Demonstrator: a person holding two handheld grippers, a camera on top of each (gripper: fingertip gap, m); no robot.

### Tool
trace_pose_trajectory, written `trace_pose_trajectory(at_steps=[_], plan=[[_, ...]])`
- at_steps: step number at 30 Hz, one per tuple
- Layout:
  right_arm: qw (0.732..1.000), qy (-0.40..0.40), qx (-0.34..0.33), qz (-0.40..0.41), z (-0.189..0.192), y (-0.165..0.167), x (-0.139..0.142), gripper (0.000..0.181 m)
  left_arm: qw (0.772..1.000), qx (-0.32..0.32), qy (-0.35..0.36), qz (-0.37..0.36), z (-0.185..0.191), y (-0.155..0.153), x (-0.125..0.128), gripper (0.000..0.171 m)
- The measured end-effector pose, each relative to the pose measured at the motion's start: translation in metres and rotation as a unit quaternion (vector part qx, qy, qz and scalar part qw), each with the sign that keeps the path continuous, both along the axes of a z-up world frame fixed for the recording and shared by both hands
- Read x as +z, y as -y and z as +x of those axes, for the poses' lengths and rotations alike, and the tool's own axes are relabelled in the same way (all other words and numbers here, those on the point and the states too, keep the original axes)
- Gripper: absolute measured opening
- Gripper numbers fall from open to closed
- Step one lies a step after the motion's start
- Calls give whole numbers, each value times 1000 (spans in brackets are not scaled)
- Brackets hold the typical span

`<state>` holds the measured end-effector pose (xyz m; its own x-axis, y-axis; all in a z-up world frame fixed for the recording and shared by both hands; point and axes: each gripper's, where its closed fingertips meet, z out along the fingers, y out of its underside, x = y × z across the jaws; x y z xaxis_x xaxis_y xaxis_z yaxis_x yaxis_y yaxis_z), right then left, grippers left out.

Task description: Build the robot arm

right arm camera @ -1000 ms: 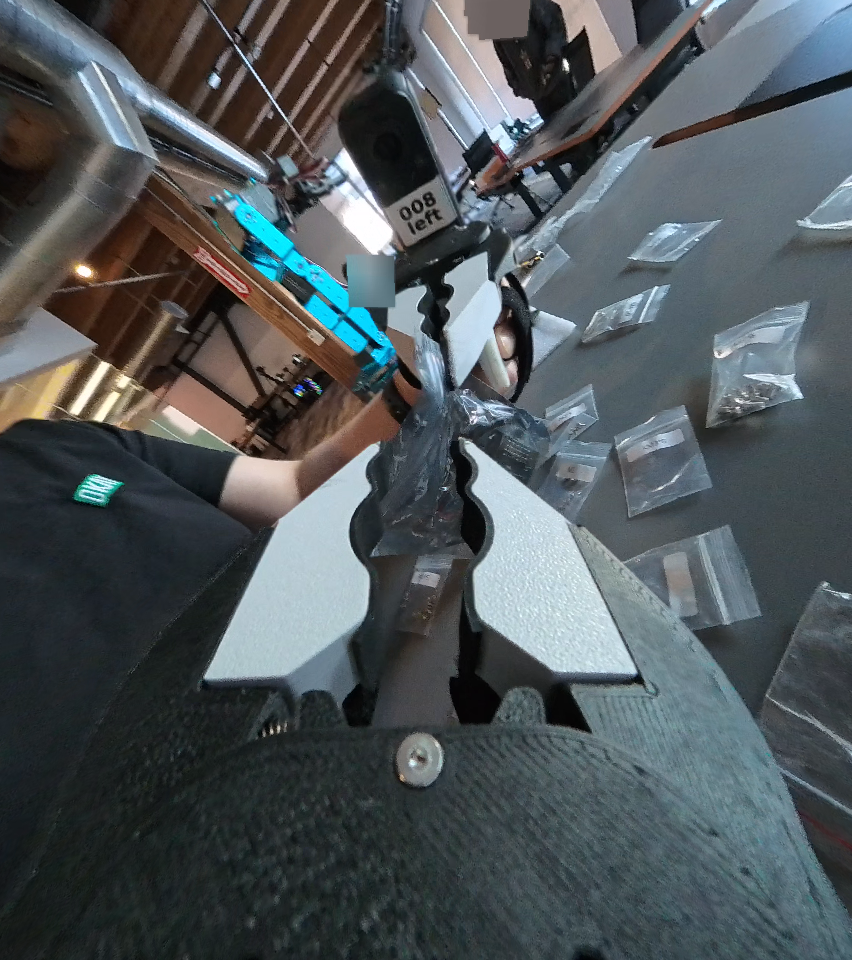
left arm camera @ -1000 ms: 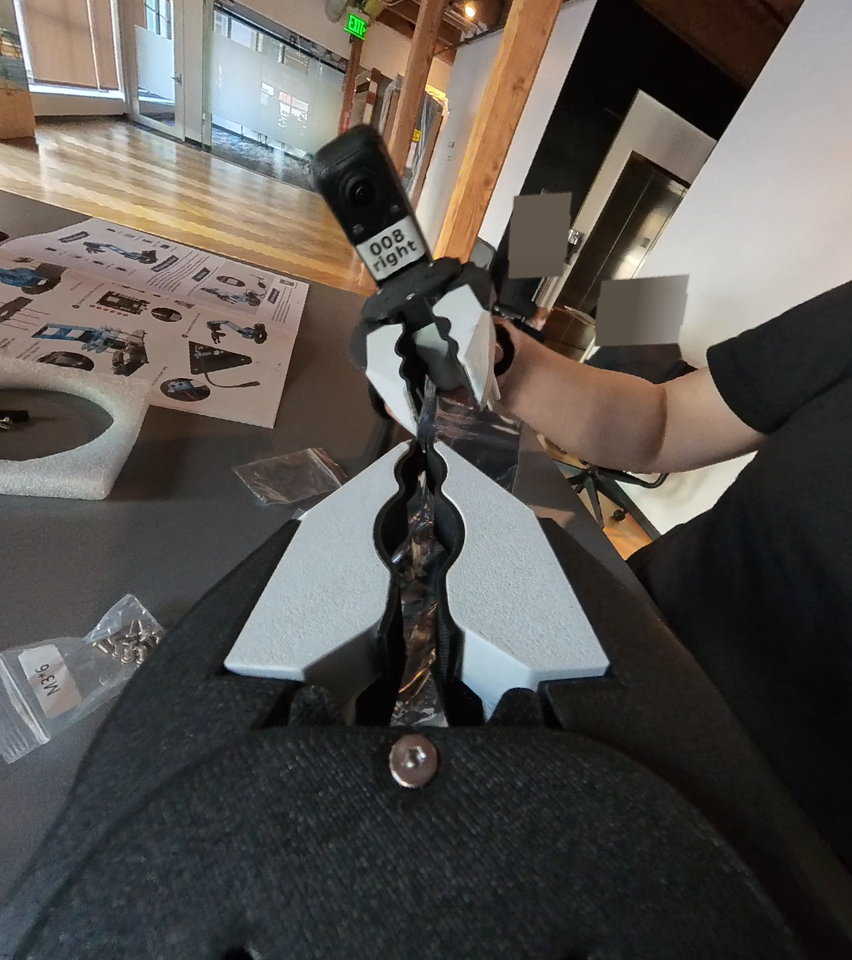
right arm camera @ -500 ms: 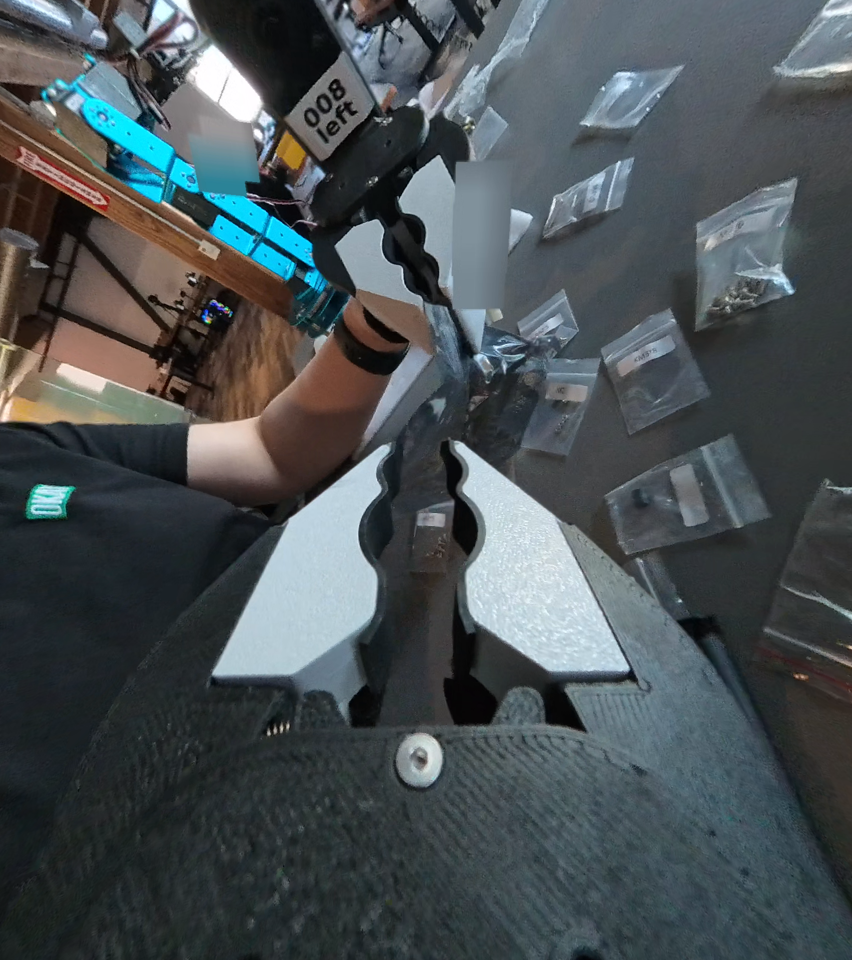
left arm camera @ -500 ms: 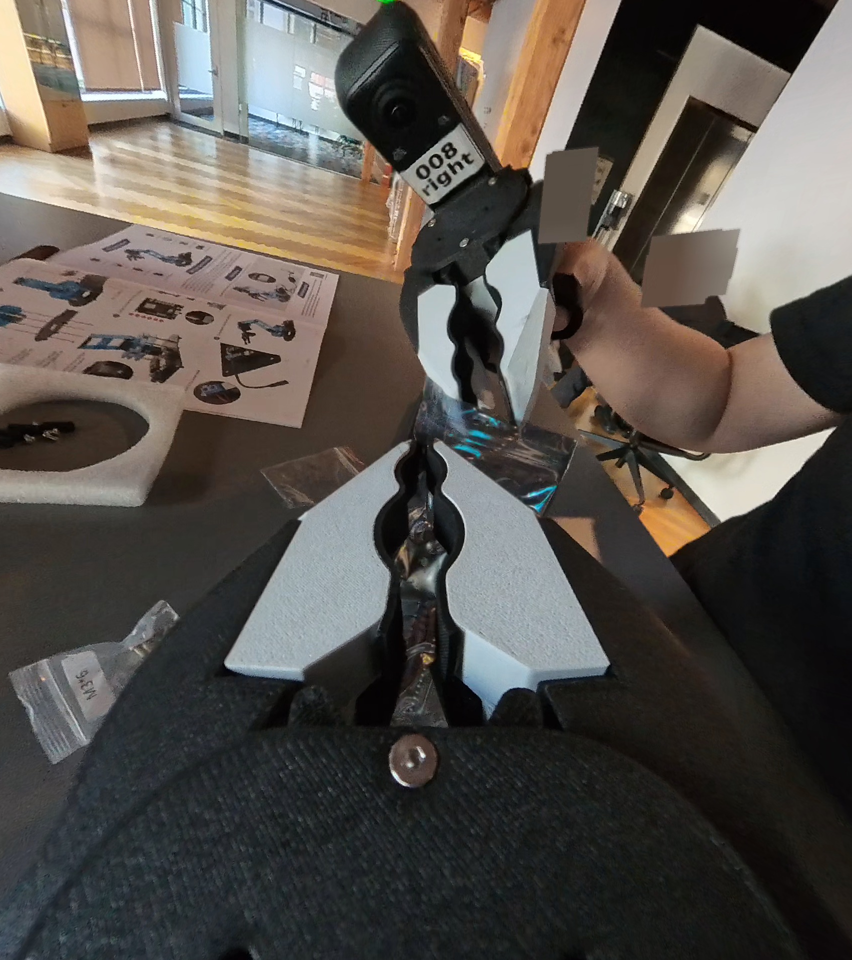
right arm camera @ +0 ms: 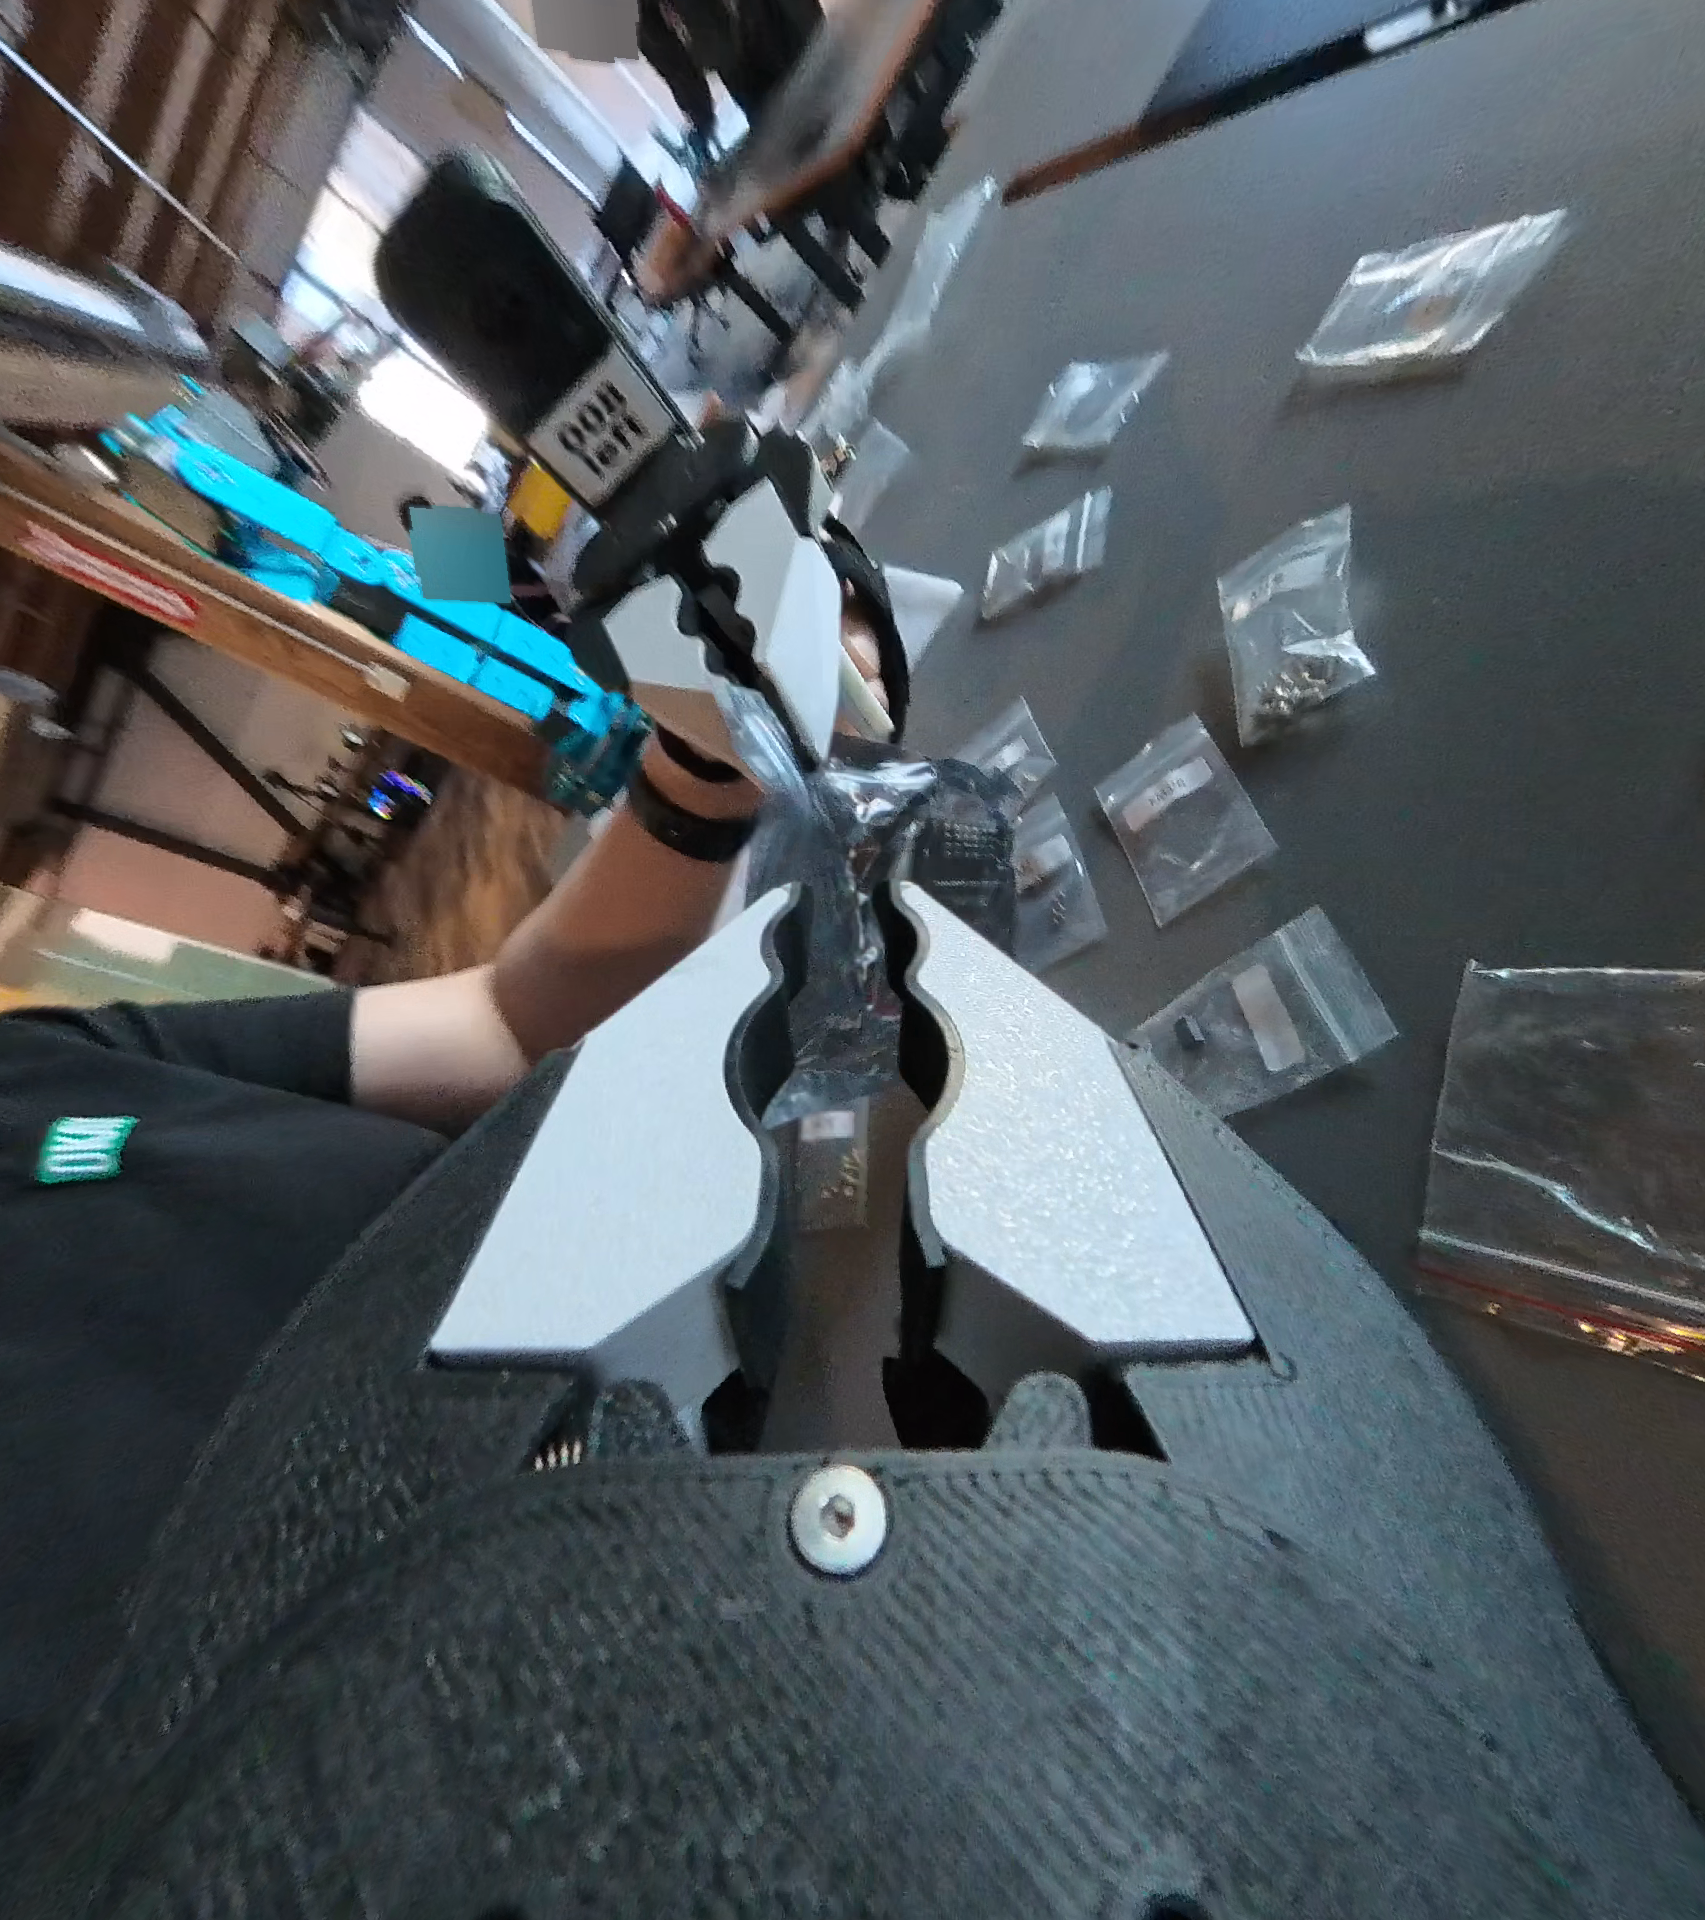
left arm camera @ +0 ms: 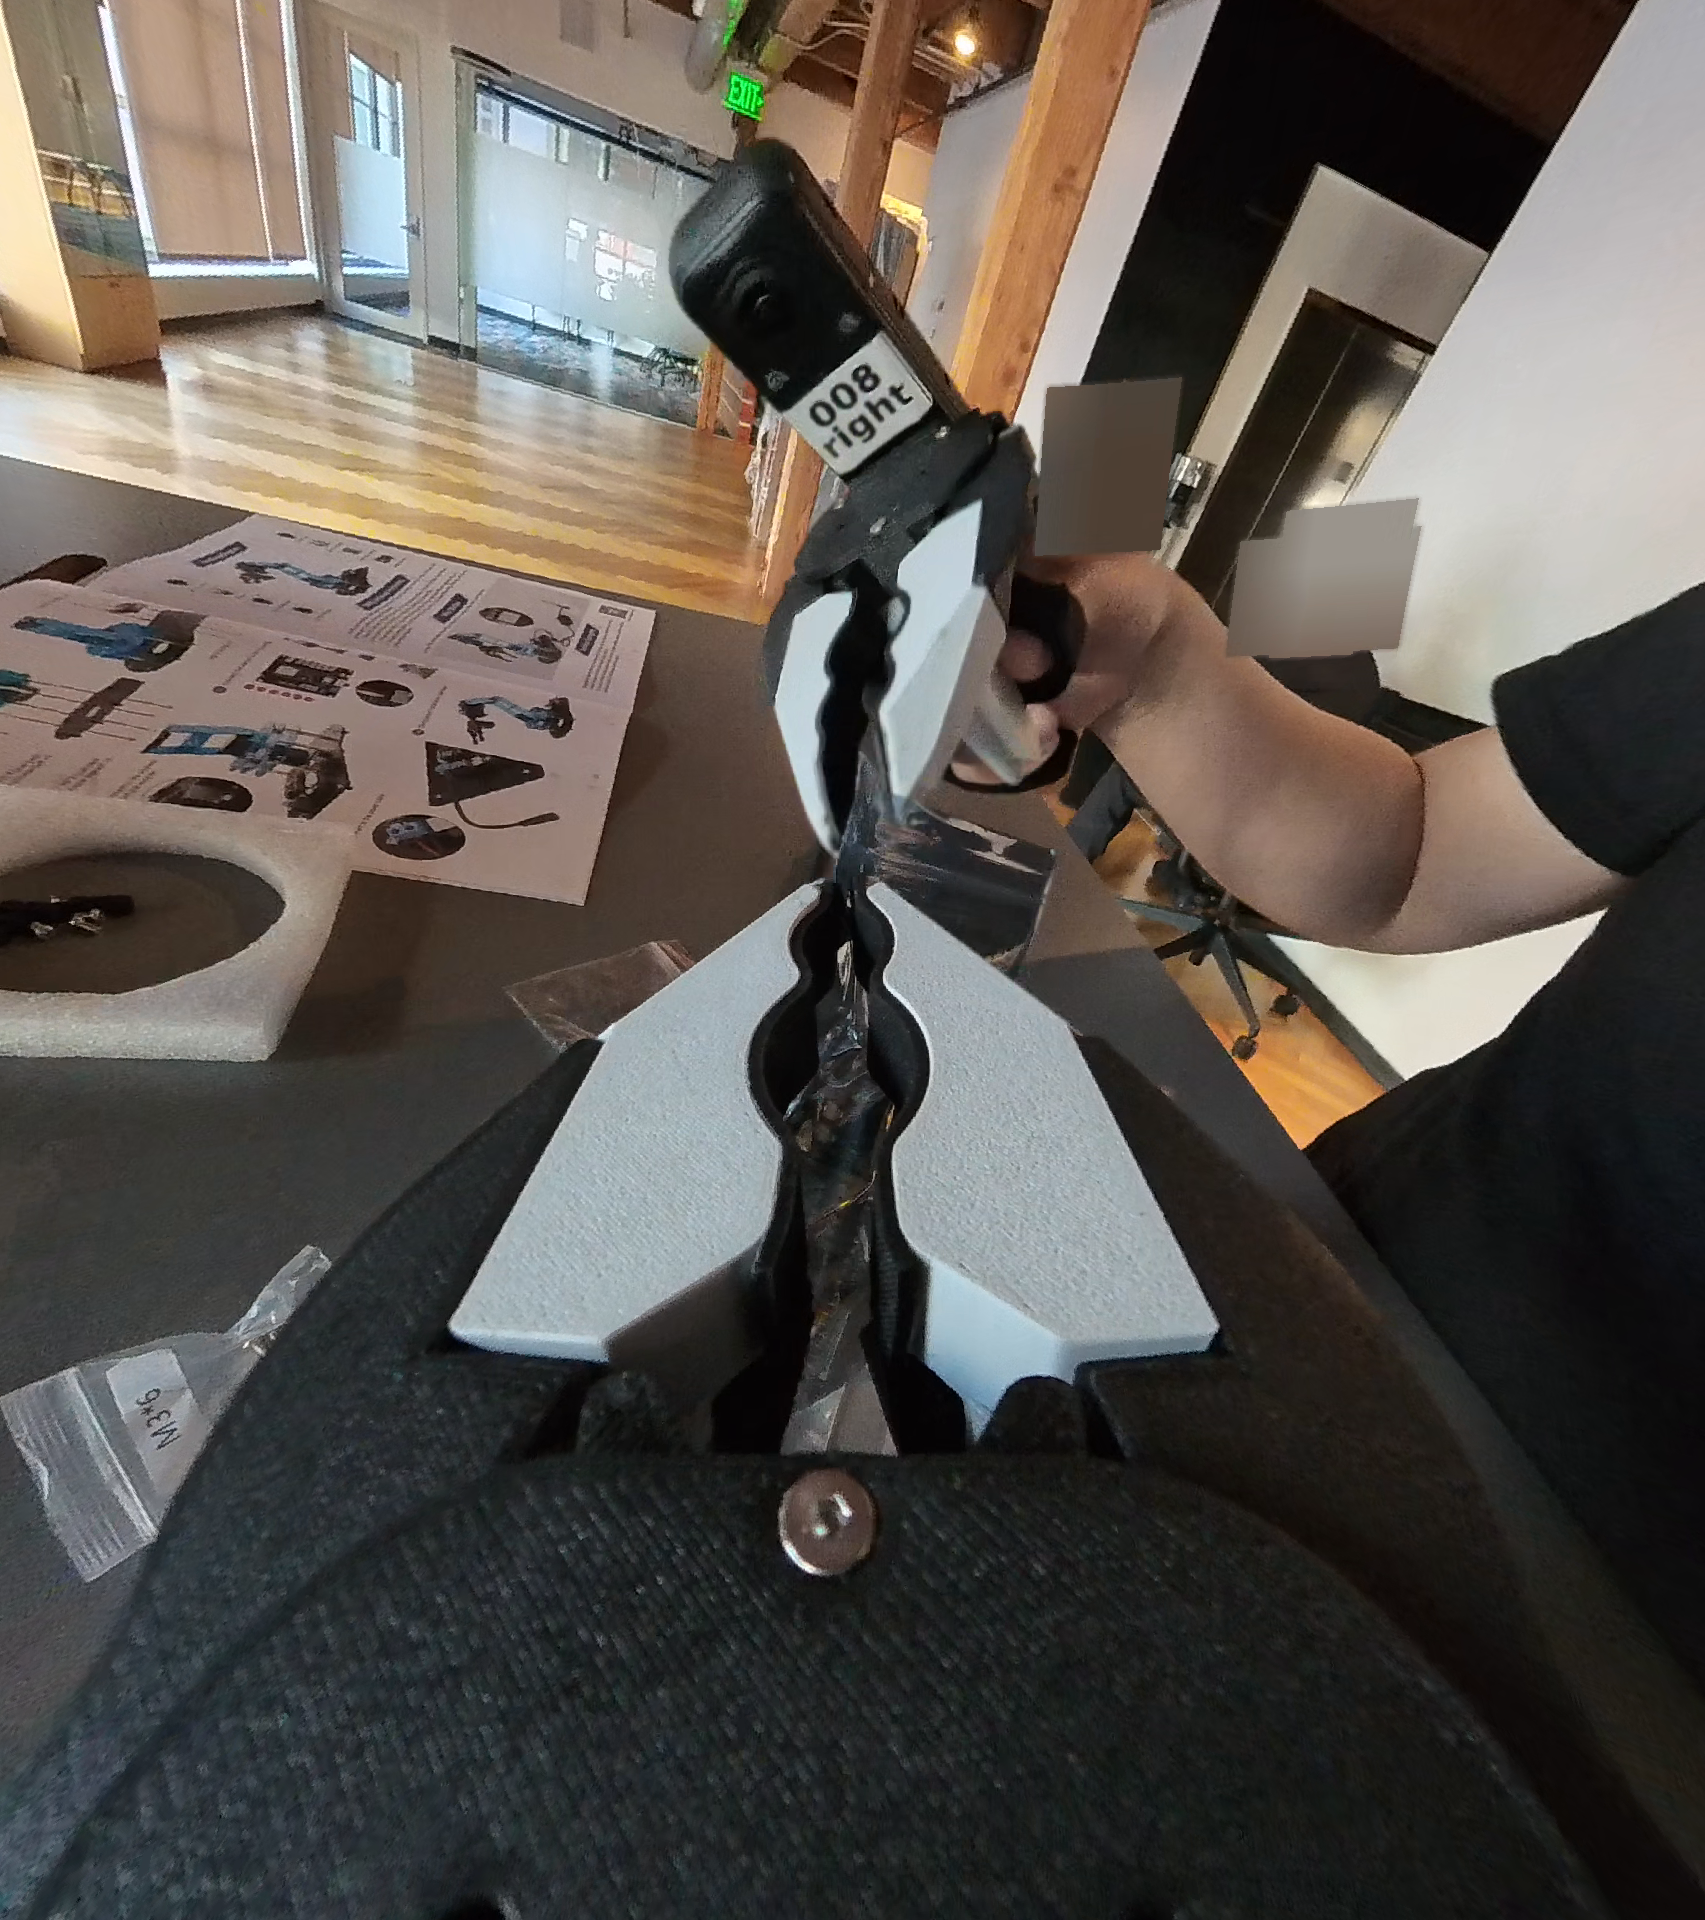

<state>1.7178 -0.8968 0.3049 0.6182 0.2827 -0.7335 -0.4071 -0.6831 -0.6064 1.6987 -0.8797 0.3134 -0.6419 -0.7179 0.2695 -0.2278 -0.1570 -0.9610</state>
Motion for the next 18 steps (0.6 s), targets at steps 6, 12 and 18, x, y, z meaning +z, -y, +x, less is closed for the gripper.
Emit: trace_pose_trajectory(at_steps=[6,12,18], plan=[[1000,-20,1,2,-2,8,1,17,1000,-1,0,-8,2,-1,-1,0],[1000,-26,11,2,-11,6,1,18,1000,-5,1,-5,3,1,0,0],[1000,-6,6,5,-8,3,4,19,1000,-3,3,-4,3,0,0,0]])
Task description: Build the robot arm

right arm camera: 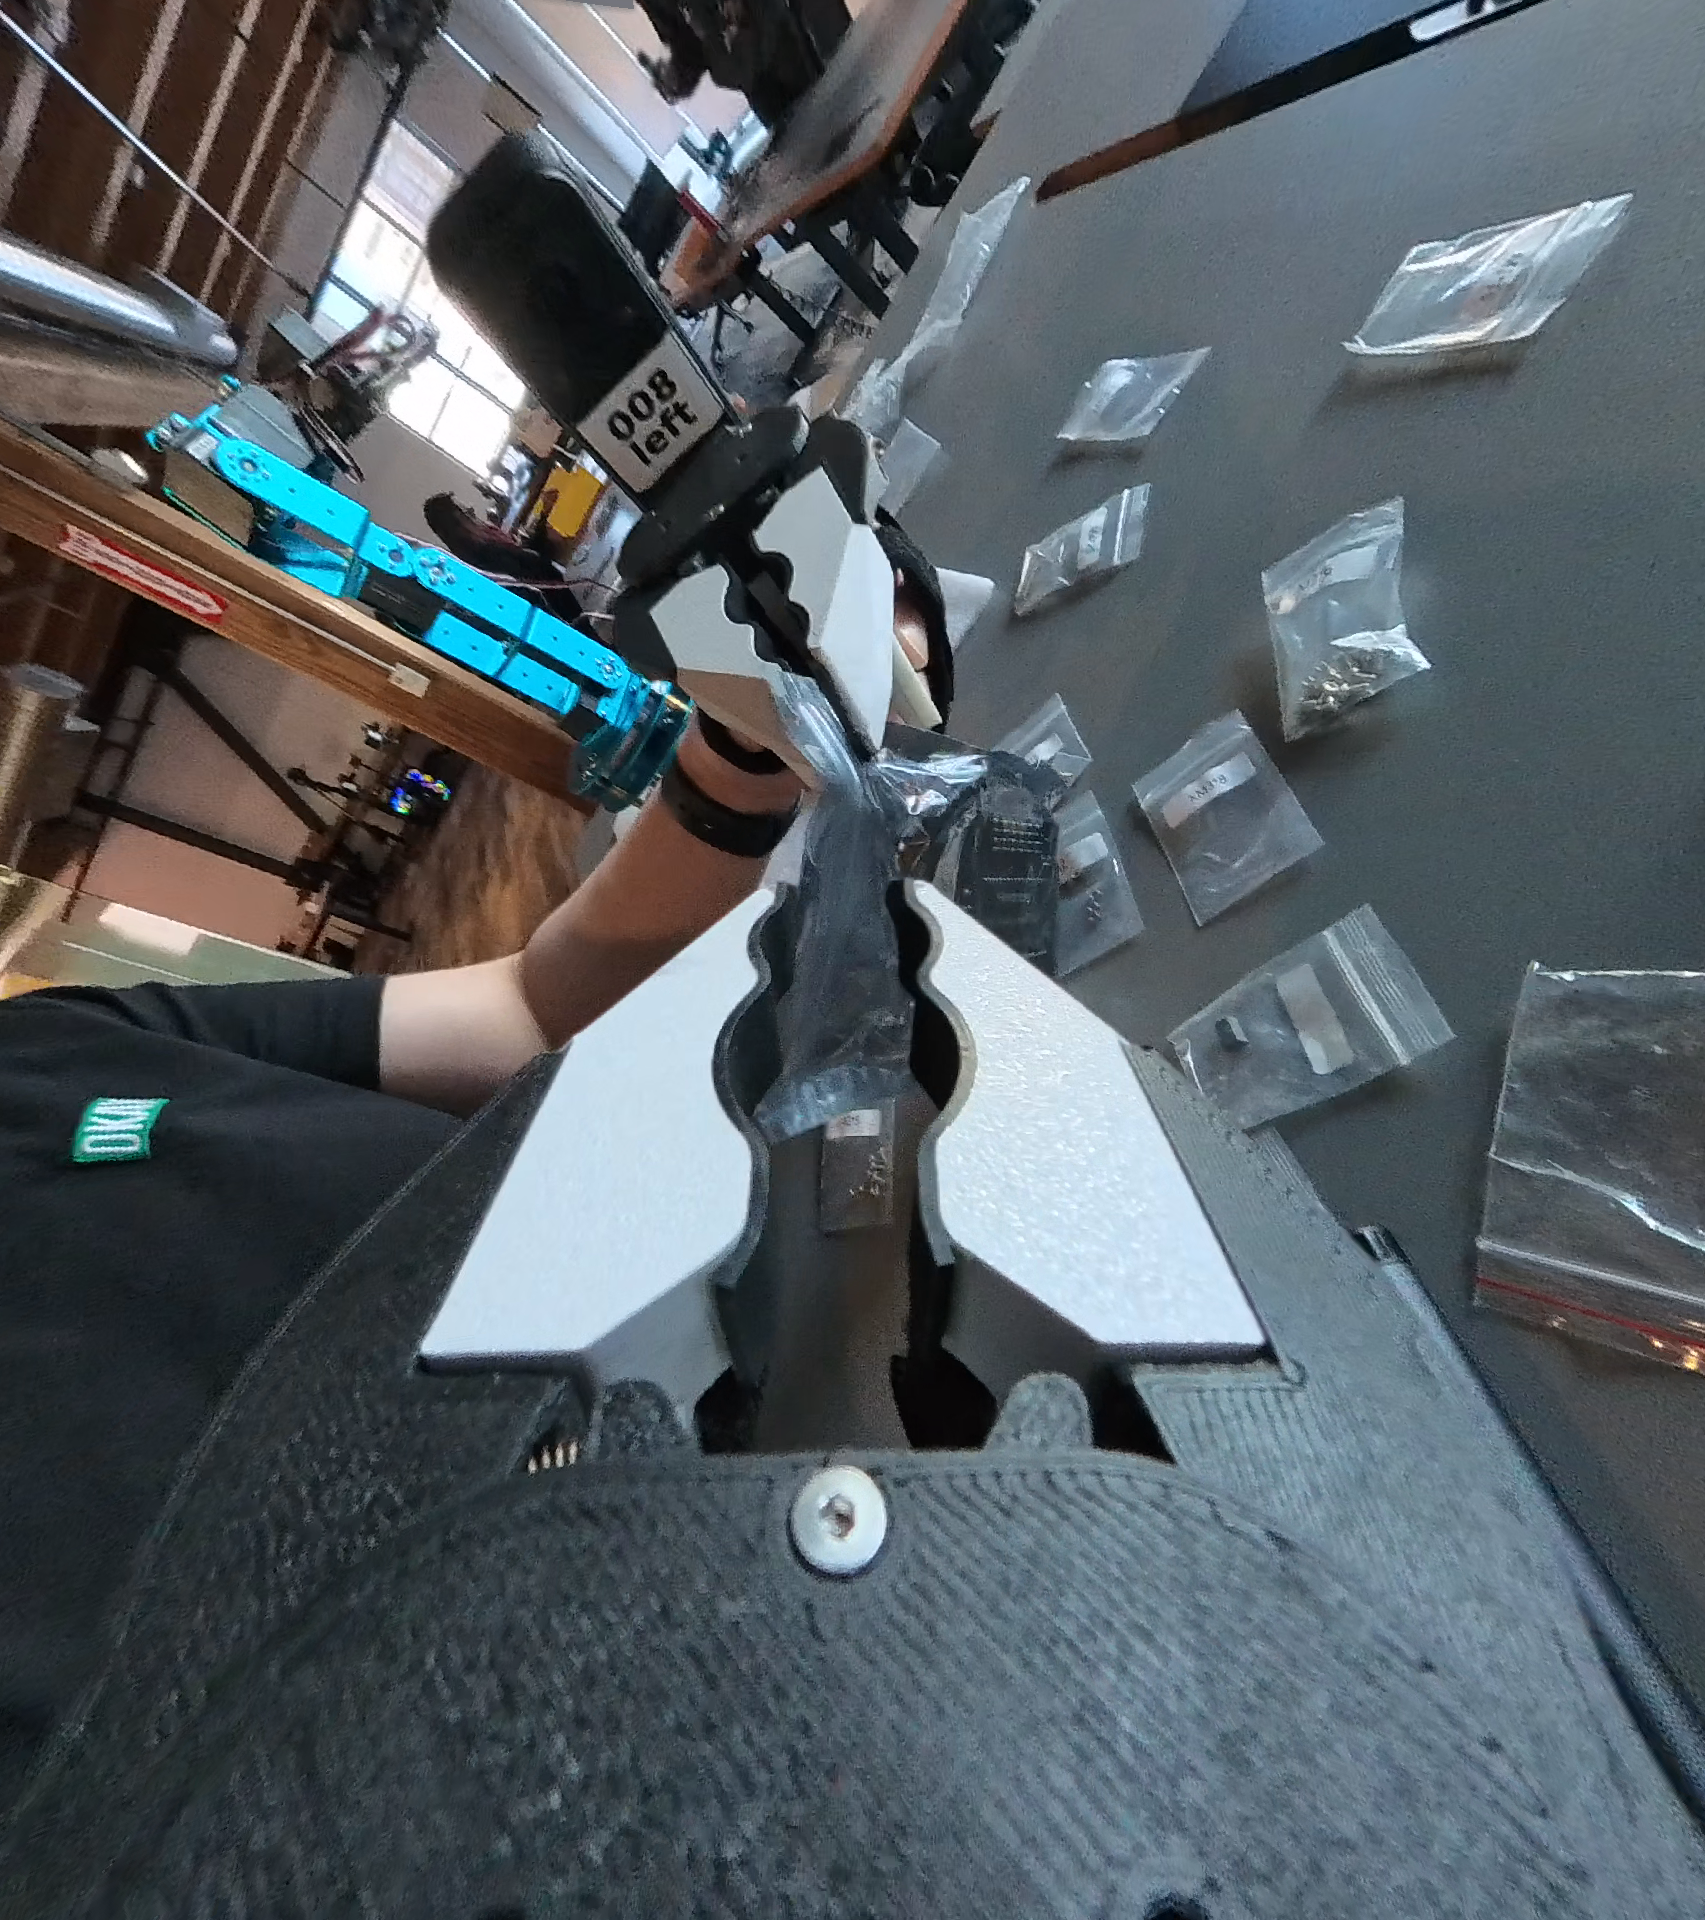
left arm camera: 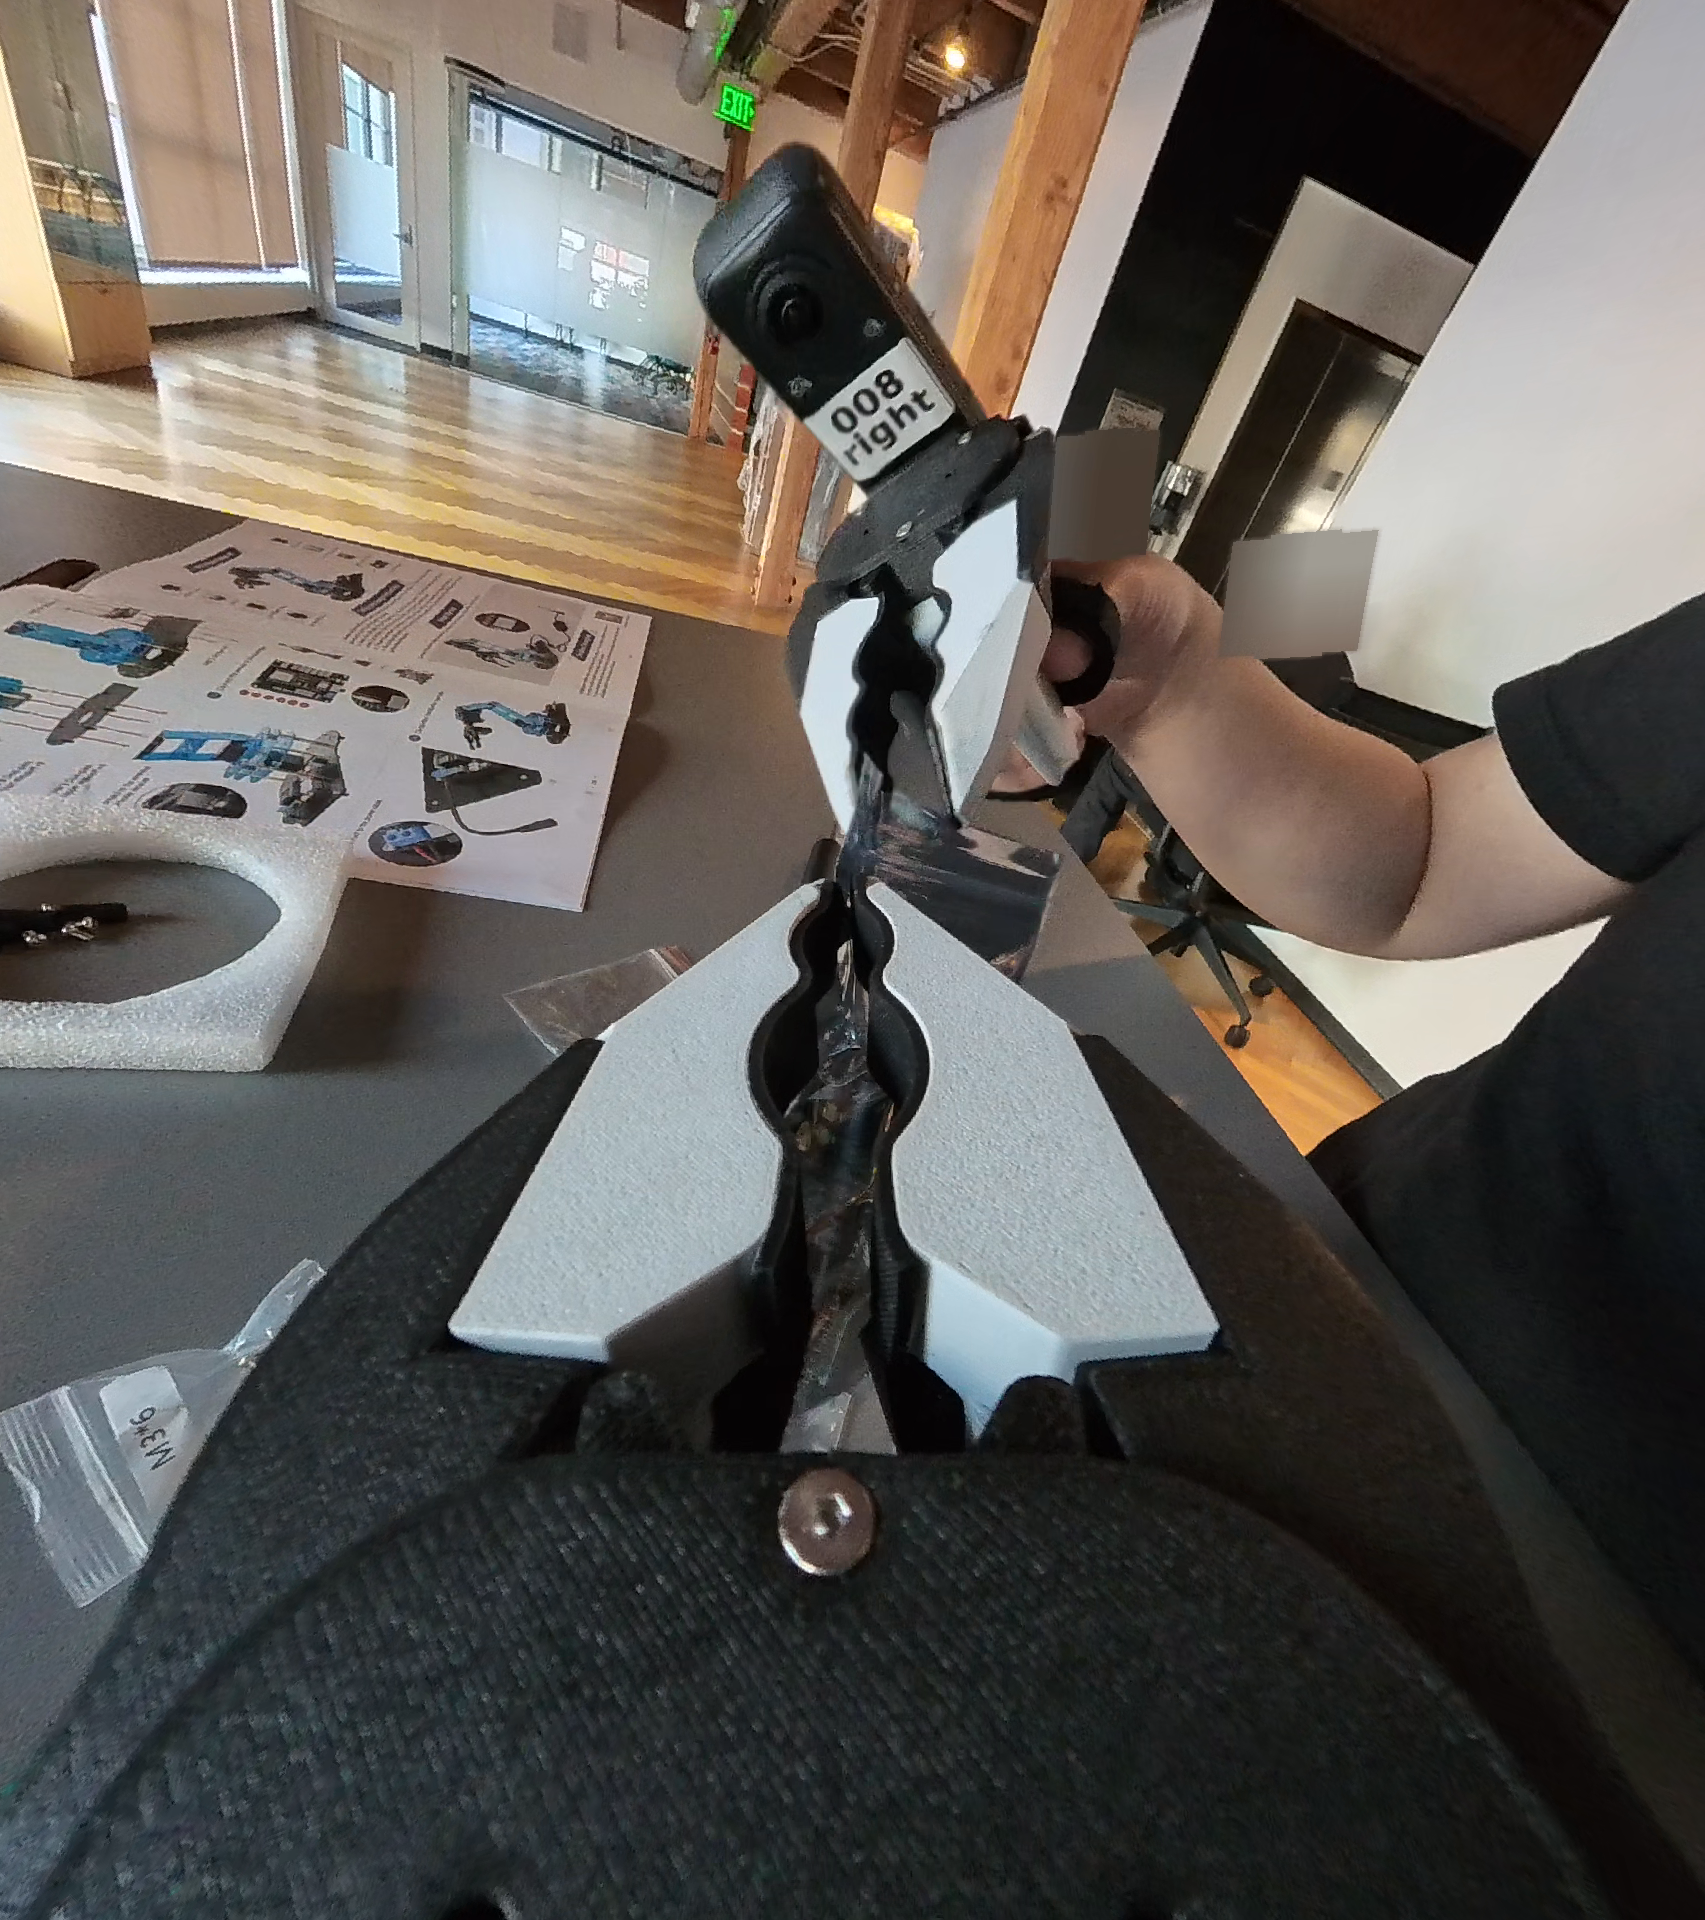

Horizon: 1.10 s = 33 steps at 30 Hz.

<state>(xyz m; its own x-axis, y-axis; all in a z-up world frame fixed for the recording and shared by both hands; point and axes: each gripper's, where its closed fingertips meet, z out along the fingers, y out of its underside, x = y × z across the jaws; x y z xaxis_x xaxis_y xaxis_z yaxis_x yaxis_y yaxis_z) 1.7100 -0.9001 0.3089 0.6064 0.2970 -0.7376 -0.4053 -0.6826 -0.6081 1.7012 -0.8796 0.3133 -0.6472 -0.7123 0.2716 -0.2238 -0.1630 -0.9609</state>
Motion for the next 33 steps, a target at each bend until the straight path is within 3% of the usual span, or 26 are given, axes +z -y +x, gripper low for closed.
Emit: trace_pose_trajectory(at_steps=[33], plan=[[1000,14,-14,-1,-2,-4,2,19,1000,4,2,-7,1,-2,1,0]])
